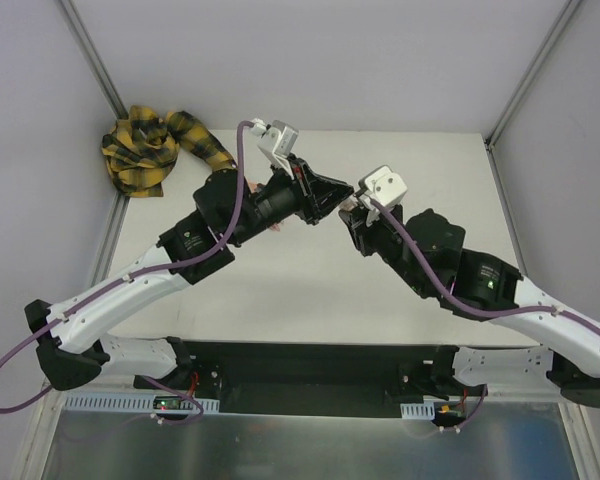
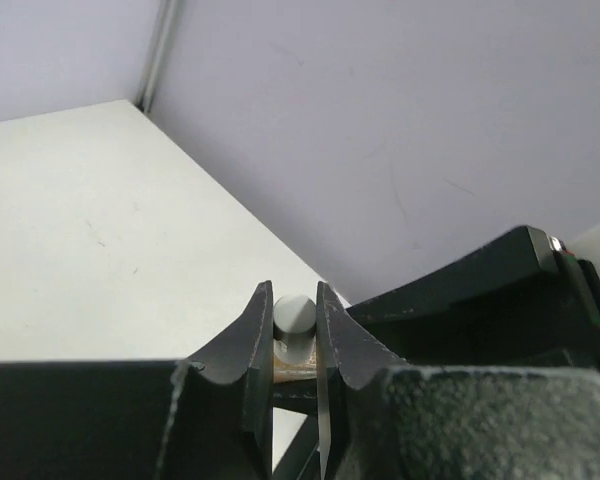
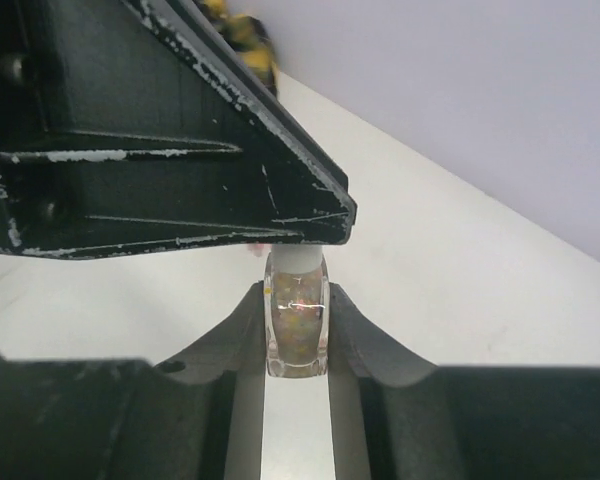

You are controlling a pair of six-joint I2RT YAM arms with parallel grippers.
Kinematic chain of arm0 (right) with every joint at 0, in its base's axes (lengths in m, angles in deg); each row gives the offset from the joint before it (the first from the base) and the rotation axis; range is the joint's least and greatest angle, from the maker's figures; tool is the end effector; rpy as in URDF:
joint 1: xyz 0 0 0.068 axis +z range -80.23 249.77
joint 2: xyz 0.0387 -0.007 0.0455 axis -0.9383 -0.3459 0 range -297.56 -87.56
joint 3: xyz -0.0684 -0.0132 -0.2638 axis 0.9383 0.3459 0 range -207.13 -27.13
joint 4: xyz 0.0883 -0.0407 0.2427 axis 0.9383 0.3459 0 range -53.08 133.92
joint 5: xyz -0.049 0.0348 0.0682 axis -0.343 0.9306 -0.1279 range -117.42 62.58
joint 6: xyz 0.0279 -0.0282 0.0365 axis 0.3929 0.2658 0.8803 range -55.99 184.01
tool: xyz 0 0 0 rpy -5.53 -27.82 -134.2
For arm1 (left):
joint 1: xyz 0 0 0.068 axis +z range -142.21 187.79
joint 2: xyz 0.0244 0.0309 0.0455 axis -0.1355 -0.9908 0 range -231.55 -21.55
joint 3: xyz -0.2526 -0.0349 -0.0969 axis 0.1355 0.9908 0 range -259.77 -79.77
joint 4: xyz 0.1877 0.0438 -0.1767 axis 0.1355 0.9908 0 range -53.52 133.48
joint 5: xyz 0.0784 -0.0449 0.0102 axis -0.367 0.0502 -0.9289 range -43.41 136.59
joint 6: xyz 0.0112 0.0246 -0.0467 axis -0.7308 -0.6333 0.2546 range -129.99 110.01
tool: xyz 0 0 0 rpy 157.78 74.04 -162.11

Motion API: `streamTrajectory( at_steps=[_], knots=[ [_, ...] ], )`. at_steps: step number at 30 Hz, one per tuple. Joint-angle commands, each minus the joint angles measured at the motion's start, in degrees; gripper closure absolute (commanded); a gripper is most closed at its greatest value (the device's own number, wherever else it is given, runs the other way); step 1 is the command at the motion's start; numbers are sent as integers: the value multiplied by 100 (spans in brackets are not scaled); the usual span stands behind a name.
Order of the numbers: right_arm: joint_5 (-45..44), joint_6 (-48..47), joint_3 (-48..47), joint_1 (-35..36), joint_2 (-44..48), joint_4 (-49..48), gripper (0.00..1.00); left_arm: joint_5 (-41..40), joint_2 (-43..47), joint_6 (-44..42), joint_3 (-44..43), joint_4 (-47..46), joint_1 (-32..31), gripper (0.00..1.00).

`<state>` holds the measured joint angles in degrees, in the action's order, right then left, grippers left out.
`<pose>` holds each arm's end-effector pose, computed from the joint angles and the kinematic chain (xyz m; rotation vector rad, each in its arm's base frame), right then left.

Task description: Paint the nails

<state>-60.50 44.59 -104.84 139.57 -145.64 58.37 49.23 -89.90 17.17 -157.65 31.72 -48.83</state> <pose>0.0855 0.1761 0.4731 -0.7659 1.4067 0.2212 0.1421 -0.2185 0.4857 0.4060 1.3771 -1.2573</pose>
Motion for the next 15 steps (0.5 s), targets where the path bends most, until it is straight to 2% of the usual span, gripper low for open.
streamTrajectory(
  at_steps=[1,3,6,7,11,13,14,15],
  knots=[
    [-249,-589,150,-71,270,-870,100,-633,-186,132,-288,221,-165,100],
    [552,-607,378,-89,411,-1011,100,-467,-274,185,-341,221,-165,100],
    [1214,-607,564,-116,666,-1151,100,-290,-318,307,-368,212,-165,100],
    [1295,-555,634,-116,719,-1161,100,-124,-319,343,-359,203,-165,96],
    [1751,-405,766,-186,1009,-1161,100,491,-205,361,-228,98,-165,66],
    [2278,-326,845,-299,1106,-1108,100,816,-47,360,-157,-25,-165,57],
    [2454,-195,880,-361,1159,-1056,100,1061,15,404,-87,-60,-165,47],
    [2751,-115,881,-414,1229,-925,100,1142,163,404,-60,-113,-165,42]
  ],
)
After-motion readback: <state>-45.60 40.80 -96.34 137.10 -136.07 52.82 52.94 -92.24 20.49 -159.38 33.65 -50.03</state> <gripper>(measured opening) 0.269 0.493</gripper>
